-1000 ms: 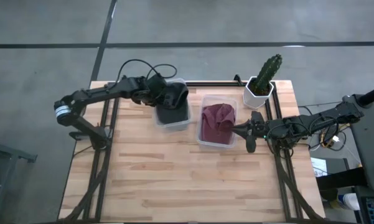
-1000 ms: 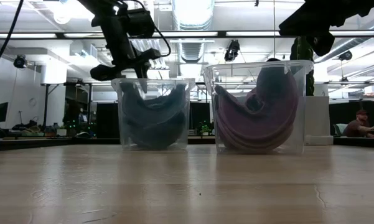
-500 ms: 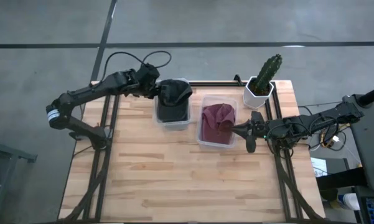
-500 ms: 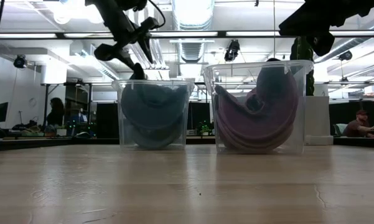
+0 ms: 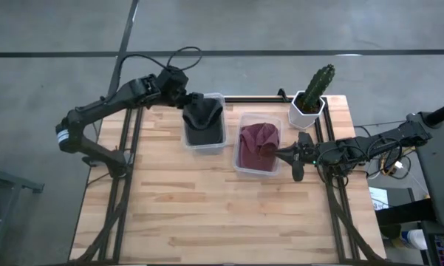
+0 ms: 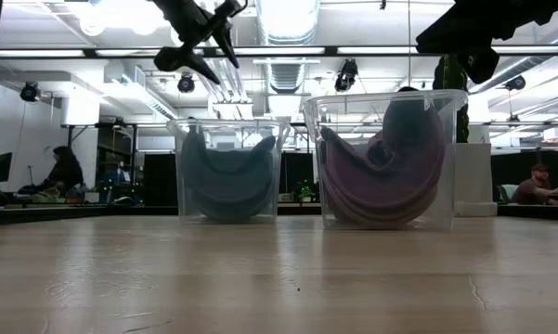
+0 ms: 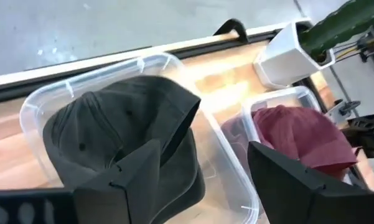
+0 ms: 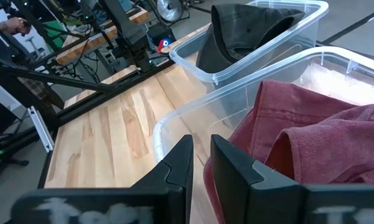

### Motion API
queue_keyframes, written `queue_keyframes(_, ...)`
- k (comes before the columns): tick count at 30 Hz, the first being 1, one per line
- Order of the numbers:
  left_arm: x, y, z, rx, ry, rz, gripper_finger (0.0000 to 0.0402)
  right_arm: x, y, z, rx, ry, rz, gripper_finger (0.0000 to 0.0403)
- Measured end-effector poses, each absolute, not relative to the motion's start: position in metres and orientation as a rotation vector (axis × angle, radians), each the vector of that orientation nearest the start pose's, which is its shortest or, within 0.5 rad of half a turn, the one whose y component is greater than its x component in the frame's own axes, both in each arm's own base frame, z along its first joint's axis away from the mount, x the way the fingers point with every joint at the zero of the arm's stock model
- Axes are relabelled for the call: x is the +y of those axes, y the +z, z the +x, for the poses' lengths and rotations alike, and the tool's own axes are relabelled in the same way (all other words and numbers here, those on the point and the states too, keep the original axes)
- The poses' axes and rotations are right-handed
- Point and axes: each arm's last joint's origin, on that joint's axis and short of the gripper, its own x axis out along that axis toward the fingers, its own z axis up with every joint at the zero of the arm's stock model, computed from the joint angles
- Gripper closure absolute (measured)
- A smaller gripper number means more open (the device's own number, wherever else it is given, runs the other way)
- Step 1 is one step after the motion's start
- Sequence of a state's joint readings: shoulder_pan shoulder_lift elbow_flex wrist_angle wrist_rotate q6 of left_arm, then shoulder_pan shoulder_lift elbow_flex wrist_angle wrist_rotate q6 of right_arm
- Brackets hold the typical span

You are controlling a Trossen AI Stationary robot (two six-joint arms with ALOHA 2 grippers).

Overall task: Pick & Place hat
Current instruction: Put the black cap into the left transparent bin

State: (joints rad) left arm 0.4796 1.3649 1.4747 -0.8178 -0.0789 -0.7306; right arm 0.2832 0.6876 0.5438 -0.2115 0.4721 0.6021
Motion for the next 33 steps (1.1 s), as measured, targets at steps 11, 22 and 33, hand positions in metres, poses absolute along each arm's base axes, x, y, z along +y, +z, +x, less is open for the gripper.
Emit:
queue_keyframes(11, 0.138, 0.324, 0.263, 0.702, 0.803, -0.876, 0.0168, 0.031, 0.263, 0.152, 0.263, -0.28, 0.463, 0.0351)
queue_keyframes(22, 0.148, 0.281, 0.283, 0.843, 0.84, -0.89, 0.0168, 0.031, 0.263, 0.152, 0.26, -0.284, 0.487, 0.0351)
queue_keyframes(33, 0.157, 0.256, 0.304, 0.867, 0.784, -0.921, 0.0168, 0.031, 0.263, 0.152, 0.26, -0.285, 0.489, 0.0351)
